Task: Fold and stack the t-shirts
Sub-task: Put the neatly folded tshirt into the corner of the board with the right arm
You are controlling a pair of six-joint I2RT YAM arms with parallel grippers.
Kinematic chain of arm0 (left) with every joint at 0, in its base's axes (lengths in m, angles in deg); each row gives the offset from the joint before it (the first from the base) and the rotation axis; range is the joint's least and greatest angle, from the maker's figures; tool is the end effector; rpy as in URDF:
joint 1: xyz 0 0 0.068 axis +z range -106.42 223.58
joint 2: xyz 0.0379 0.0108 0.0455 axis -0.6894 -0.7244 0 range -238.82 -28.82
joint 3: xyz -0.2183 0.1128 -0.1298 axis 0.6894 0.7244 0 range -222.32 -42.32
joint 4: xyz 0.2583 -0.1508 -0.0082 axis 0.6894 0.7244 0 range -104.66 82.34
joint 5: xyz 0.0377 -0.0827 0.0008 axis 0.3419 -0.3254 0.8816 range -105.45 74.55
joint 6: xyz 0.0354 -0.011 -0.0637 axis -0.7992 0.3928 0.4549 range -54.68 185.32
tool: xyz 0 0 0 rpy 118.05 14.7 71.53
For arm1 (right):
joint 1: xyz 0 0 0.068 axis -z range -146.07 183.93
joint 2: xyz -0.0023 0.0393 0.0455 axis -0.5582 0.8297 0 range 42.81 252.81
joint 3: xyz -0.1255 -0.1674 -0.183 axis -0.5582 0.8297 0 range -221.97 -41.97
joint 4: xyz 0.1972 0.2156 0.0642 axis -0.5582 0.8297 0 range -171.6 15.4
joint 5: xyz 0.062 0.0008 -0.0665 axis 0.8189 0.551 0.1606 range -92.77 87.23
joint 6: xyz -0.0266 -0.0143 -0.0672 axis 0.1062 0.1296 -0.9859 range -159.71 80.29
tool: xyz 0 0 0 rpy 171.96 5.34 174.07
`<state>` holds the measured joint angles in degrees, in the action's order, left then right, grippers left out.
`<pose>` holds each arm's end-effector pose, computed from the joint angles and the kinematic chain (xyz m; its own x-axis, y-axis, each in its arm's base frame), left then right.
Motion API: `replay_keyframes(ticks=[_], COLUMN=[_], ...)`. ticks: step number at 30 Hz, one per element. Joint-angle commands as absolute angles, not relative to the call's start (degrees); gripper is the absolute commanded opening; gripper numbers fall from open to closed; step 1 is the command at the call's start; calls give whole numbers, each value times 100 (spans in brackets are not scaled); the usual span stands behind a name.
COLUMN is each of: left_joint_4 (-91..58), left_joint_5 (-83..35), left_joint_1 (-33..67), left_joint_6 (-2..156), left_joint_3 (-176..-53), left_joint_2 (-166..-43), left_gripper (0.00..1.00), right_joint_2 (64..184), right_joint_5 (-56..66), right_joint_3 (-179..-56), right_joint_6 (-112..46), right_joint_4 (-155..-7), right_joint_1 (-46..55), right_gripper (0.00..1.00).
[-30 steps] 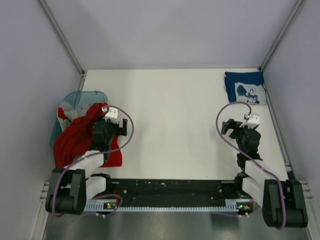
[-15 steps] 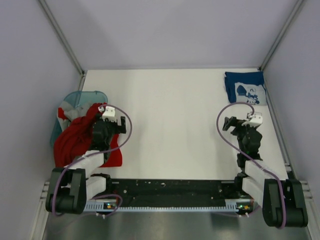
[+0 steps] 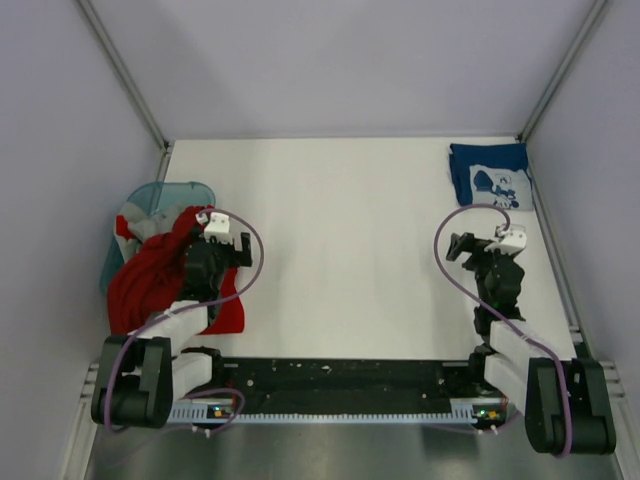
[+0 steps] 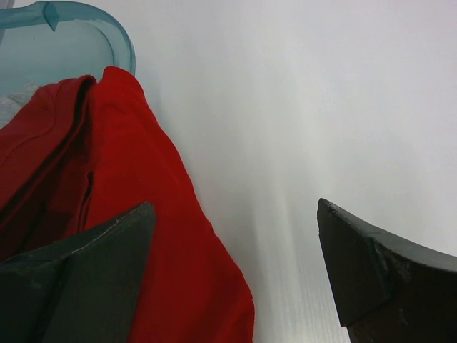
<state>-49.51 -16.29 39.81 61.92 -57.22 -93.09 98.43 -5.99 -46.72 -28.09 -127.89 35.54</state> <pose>0.2648 -0.0182 0.1449 -0.2451 0.0757 -0.9665 0.0945 0.9941 0.0539 0.2291 -0.0100 0.1419 -0.0613 0.2029 -0.9773 0.0984 0.9756 0.1964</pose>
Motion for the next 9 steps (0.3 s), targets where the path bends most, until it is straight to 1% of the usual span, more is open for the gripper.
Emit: replay_keyframes(ticks=[1, 9], left_joint_4=[-5350, -5167], left_joint_5=[-1712, -1712], left_joint_1=[4006, 4006], left_joint_6=[6198, 6294], left_joint_3=[-5753, -5857], left_joint_2=[-9236, -9262], left_gripper=[99, 99], right_joint_2=[9845, 9845], right_joint_5=[-619, -786], right_joint_3=[-4671, -4671], right_joint_6=[-2758, -2706], right_joint_4=[-13073, -13030], right_joint_1=[3534, 3534], right_gripper=[99, 99])
